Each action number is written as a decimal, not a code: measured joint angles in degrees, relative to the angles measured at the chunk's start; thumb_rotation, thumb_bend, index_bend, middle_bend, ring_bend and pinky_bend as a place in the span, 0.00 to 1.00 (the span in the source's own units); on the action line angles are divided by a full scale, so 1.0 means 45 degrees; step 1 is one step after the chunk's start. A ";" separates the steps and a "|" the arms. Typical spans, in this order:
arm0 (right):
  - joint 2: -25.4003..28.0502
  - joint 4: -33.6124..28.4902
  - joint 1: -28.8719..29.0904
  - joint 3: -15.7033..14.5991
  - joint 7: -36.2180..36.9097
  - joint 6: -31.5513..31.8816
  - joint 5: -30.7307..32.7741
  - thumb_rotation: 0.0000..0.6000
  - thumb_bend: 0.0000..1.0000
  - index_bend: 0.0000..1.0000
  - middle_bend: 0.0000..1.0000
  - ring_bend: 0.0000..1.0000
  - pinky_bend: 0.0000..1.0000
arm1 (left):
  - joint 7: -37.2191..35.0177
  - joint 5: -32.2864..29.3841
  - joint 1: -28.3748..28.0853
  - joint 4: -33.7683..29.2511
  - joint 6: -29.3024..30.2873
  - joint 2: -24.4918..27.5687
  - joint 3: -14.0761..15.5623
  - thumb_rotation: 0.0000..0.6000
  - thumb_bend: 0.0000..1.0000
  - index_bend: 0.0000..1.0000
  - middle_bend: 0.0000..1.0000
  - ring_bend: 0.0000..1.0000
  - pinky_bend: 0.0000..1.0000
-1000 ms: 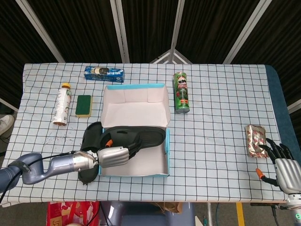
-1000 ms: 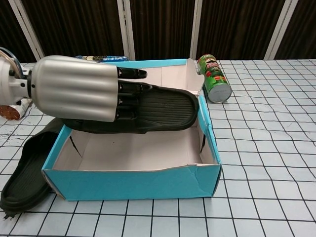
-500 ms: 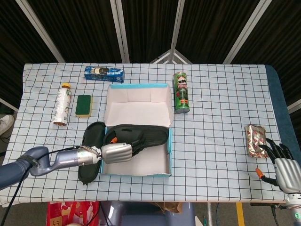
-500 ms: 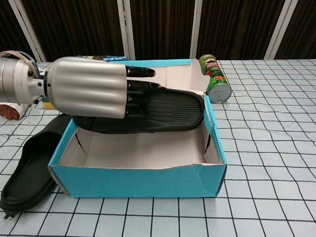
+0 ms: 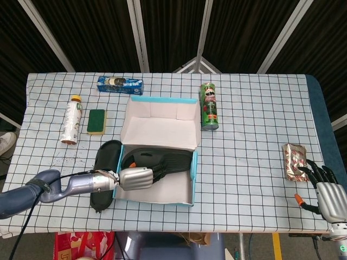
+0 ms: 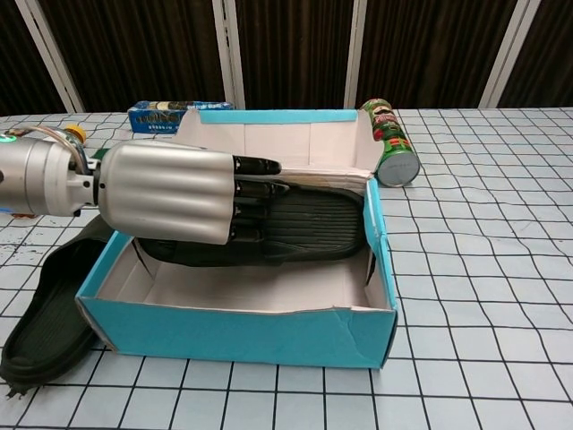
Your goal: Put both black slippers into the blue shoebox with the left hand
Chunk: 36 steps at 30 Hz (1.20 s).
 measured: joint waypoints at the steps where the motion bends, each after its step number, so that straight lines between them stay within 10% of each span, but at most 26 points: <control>1: -0.0001 -0.0003 0.0004 -0.0001 -0.0011 -0.0007 0.0000 1.00 0.31 0.21 0.10 0.16 0.09 | -0.0047 -0.0056 -0.0005 0.0089 -0.0008 -0.0072 0.0034 1.00 0.44 0.53 0.54 0.17 0.25; 11: -0.0017 -0.0035 0.0029 0.0004 -0.0126 -0.0089 0.0085 1.00 0.31 0.21 0.10 0.16 0.09 | -0.0676 -0.0819 -0.0210 0.1175 -0.0036 -0.0894 0.0087 1.00 0.38 0.51 0.48 0.15 0.26; 22: 0.0014 -0.0059 0.0044 0.0012 -0.0077 -0.0171 0.0160 1.00 0.31 0.21 0.10 0.16 0.09 | -0.0454 -0.0917 -0.0543 0.1897 0.0235 -0.1410 0.0453 1.00 0.27 0.27 0.14 0.02 0.20; 36: 0.0040 -0.0074 0.0033 0.0007 0.0000 -0.0144 0.0138 1.00 0.31 0.21 0.10 0.16 0.09 | 0.1271 -0.1749 -0.0563 -0.1048 -0.0891 0.0222 0.0276 1.00 0.17 0.00 0.00 0.00 0.06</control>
